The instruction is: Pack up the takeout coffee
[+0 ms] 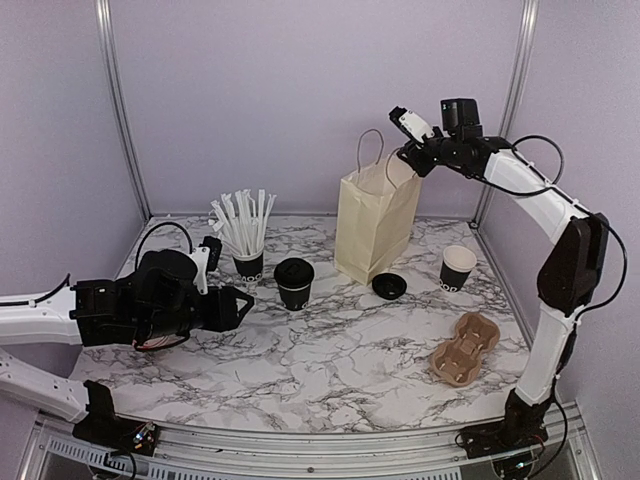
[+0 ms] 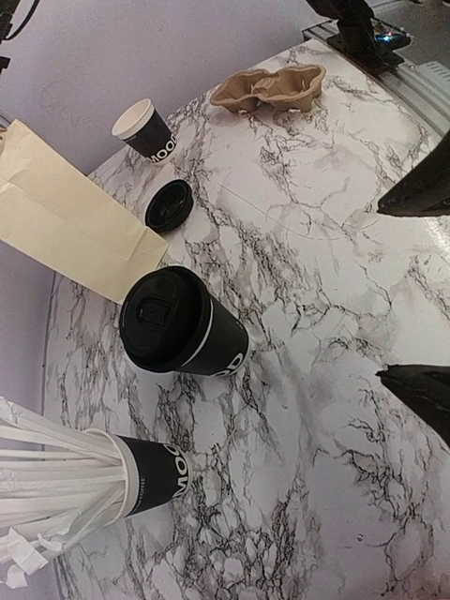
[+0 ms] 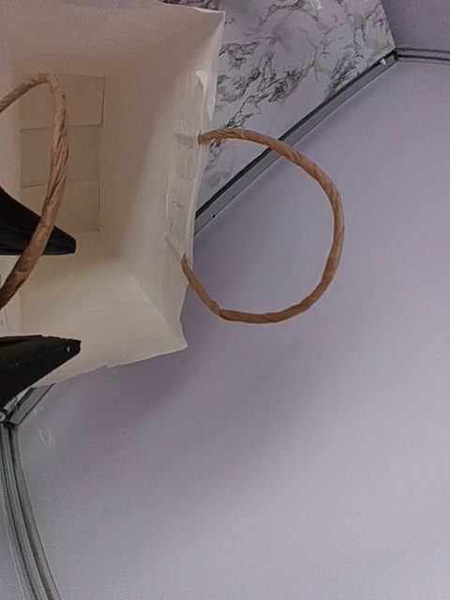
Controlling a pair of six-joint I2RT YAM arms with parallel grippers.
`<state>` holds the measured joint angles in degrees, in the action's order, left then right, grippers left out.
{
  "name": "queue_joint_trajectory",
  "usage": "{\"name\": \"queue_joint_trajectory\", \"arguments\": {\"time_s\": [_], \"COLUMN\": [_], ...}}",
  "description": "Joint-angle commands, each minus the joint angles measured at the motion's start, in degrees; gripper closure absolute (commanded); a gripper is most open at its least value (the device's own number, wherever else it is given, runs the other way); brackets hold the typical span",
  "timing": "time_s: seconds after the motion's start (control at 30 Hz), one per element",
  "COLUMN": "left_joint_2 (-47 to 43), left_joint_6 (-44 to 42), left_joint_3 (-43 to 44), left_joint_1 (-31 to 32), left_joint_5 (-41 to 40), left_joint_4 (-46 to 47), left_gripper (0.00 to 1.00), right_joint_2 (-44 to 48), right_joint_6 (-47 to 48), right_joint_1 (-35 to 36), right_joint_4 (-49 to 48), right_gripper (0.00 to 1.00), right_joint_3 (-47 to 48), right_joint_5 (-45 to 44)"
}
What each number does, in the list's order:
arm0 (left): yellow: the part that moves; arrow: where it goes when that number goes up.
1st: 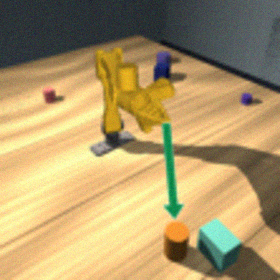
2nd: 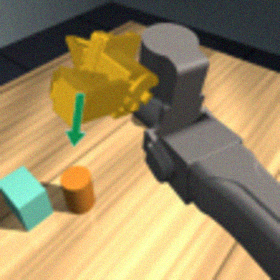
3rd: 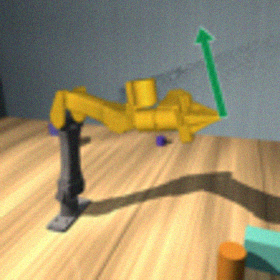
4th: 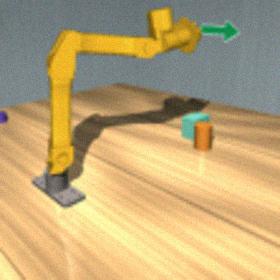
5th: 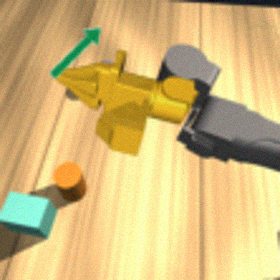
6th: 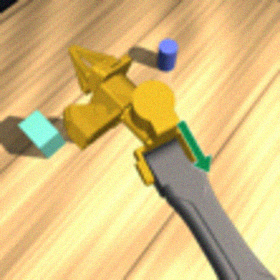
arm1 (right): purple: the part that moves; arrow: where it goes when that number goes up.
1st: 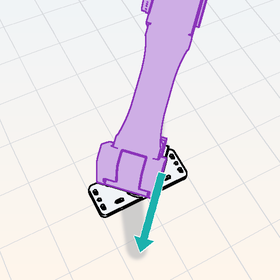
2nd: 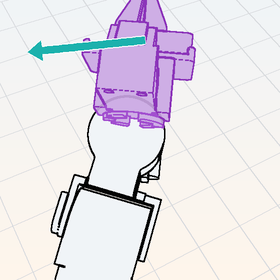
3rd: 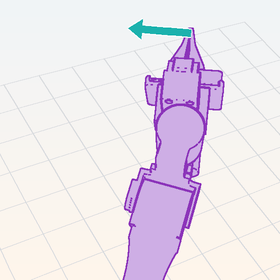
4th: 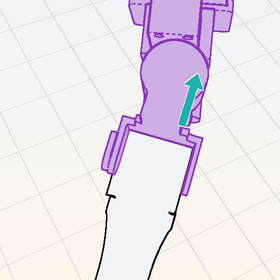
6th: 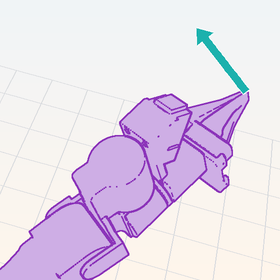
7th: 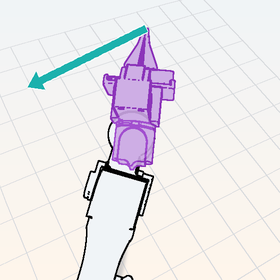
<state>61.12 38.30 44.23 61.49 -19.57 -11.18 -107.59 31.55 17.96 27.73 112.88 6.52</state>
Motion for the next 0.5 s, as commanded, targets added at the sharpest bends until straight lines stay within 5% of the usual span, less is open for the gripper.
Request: {"name": "queue_joint_trajectory", "arguments": {"time_s": [0.0,0.2,0.47], "left_joint_2": [-2.2,-3.3,-4.2], "left_joint_6": [0.9,1.9,1.9], "left_joint_3": [-1.0,-1.8,-2.2], "left_joint_1": [-0.2,-0.2,-0.2], "left_joint_5": [-0.4,-0.5,-1.1], "left_joint_4": [-1.2,-1.2,-1.1], "left_gripper": [0.45,0.45,0.45], "right_joint_2": [-0.9,-1.2,-1.6], "right_joint_6": [-0.9,-2.2,-8.6], "right_joint_1": [-0.6,-0.7,-0.7], "right_joint_4": [-0.3,-2.0,-4.3], "right_gripper": [0.77,1.00,1.00], "right_joint_3": [4.0,6.1,16.0], "right_joint_5": [-0.2,-0.2,4.7]}}
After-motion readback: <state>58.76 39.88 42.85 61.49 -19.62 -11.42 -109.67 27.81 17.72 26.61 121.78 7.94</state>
